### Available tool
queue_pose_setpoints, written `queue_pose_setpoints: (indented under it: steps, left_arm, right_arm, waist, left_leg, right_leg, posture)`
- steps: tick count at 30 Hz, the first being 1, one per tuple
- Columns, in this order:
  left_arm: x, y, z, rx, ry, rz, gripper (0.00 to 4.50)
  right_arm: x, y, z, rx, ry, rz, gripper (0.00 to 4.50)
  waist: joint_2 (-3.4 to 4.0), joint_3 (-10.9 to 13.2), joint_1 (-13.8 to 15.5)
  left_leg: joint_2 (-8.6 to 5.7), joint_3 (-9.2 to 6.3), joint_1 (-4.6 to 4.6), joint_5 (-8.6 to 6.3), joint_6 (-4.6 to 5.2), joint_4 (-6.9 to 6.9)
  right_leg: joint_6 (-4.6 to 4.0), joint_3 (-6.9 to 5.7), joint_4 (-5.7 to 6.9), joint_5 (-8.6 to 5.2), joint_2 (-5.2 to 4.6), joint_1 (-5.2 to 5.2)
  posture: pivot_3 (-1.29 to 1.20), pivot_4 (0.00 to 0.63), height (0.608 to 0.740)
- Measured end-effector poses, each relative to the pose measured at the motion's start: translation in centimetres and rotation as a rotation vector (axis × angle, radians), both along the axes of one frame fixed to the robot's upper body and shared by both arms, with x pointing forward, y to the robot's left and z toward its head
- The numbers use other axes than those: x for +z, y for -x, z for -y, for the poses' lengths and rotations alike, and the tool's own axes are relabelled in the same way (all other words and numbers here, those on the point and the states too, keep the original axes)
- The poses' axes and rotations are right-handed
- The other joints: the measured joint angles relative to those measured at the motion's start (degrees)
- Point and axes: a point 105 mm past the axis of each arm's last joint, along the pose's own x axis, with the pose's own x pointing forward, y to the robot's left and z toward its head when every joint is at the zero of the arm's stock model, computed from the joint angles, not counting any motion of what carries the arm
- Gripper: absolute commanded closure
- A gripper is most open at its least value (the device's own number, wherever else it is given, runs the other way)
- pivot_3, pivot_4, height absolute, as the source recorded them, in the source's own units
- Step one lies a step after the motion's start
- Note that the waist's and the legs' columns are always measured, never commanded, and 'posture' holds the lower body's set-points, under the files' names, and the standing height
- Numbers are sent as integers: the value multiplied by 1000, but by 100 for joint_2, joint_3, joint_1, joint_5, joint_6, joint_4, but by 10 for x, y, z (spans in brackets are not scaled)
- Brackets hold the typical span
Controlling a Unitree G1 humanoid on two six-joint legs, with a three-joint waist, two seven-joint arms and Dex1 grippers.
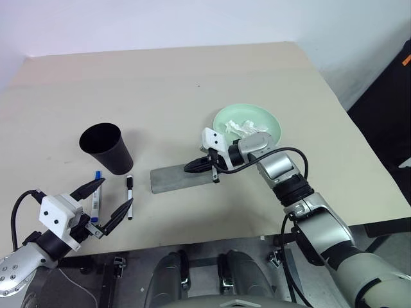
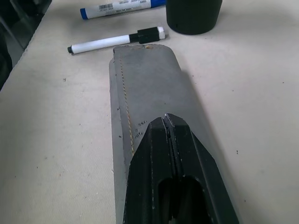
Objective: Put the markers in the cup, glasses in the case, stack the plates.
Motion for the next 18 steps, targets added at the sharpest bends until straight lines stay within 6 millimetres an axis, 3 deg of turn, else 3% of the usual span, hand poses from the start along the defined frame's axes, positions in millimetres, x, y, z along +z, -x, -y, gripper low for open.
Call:
queue_pose_setpoints:
  steps: [5,13,18]
  left_arm:
    - [7,6,-3,22,52,18,40]
    - [8,22,-25,198,84,-16,40]
    - [3,18,-48,378,87,-77,40]
  right_arm:
    - [35,-1,5,27,-141,-79,4491]
    - [29,1,15,22,-145,-110,4491]
    - [32,2,21,17,-133,-111,4491]
  waist:
    - [-3,-1,-7]
    - [-3,1,-8]
    - [-4,0,14]
  left_leg:
    - [2,0,0,-1,-1,-1]
    - [2,0,-1,-2,-3,-1]
    - [3,-1,-1,-2,-3,0]
  right_leg:
    - [0,0,-1,0,-1,0]
    - [-2,0,-5,-1,-1,-3]
    - [-2,0,-4,-1,-1,-3]
  posture:
    - [0,150,715]
    - [0,150,715]
    - [0,150,715]
